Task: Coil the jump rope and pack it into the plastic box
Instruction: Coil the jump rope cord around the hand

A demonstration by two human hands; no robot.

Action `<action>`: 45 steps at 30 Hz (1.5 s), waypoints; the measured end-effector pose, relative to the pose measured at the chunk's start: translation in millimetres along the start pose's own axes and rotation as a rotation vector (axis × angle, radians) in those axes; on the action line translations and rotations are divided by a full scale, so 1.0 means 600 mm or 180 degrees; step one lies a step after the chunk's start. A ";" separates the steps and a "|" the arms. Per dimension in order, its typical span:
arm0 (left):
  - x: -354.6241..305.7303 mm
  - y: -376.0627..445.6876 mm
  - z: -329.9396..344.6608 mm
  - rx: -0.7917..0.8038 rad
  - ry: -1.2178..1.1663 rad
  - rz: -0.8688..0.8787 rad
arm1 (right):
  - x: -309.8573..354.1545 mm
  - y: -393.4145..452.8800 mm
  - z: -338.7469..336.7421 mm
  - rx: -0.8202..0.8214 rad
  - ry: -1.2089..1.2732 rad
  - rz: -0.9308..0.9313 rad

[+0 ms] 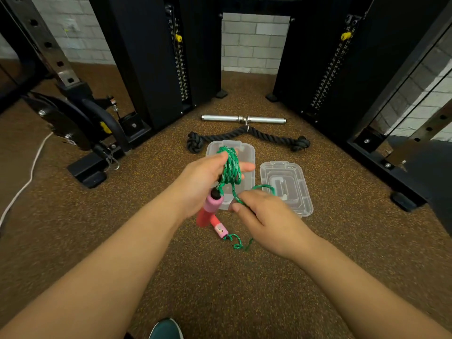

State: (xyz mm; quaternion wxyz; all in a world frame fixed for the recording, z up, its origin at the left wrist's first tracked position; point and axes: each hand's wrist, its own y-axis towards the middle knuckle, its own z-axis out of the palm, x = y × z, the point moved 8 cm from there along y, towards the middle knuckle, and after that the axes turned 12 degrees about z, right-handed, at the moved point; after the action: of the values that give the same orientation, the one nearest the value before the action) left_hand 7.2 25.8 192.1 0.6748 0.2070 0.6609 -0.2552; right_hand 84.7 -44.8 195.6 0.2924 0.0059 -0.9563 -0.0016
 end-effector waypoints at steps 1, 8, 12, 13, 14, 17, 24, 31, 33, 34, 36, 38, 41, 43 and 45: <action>0.005 -0.001 0.001 0.0086 0.0357 -0.0045 | 0.008 -0.002 -0.007 -0.0003 0.0120 -0.0081; 0.005 -0.012 0.013 0.0658 0.1526 -0.0243 | -0.057 0.010 -0.058 -0.0044 0.2211 0.0929; -0.002 -0.013 0.022 0.0966 0.1447 -0.0094 | -0.094 0.013 -0.080 -0.0336 0.2505 0.1241; -0.001 -0.011 0.020 0.0912 0.1349 -0.0071 | -0.097 0.014 -0.079 -0.0316 0.2538 0.1249; -0.002 -0.009 0.017 0.0795 0.1200 -0.0078 | -0.098 0.015 -0.076 -0.0263 0.2600 0.1246; -0.016 -0.002 -0.003 0.0310 0.0862 0.0052 | -0.104 0.016 -0.064 -0.0023 0.2455 0.1252; -0.033 0.005 -0.028 -0.0369 0.0113 0.0277 | -0.140 0.015 -0.066 -0.0556 0.1942 0.1566; -0.040 0.005 -0.059 -0.0921 -0.0490 0.0410 | -0.172 0.017 -0.033 -0.0155 0.3185 0.1912; -0.044 0.005 -0.069 -0.1060 -0.0633 0.0496 | -0.180 0.016 -0.027 -0.0099 0.3427 0.1954; -0.045 0.005 -0.074 -0.1117 -0.0684 0.0532 | -0.183 0.015 -0.026 -0.0096 0.3387 0.1983; -0.045 0.004 -0.080 -0.1209 -0.0733 0.0557 | -0.191 0.016 -0.024 -0.0127 0.3092 0.2058; -0.045 0.003 -0.086 -0.1299 -0.0790 0.0582 | -0.201 0.014 -0.023 -0.0220 0.2949 0.2141; -0.045 0.002 -0.093 -0.1412 -0.0864 0.0614 | -0.222 0.008 -0.029 -0.0445 0.2267 0.2328; -0.043 0.002 -0.089 -0.1404 -0.0849 0.0590 | -0.226 0.003 -0.037 -0.0588 0.1545 0.2362; -0.041 0.003 -0.077 -0.1300 -0.0854 0.0531 | -0.219 0.000 -0.039 -0.0612 0.0988 0.2296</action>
State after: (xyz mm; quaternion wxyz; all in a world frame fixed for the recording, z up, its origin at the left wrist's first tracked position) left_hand -28.0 57.1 214.9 0.8029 0.0845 0.5839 -0.0851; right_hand 206.3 -43.2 141.6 0.4144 -0.3573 -0.8370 0.0126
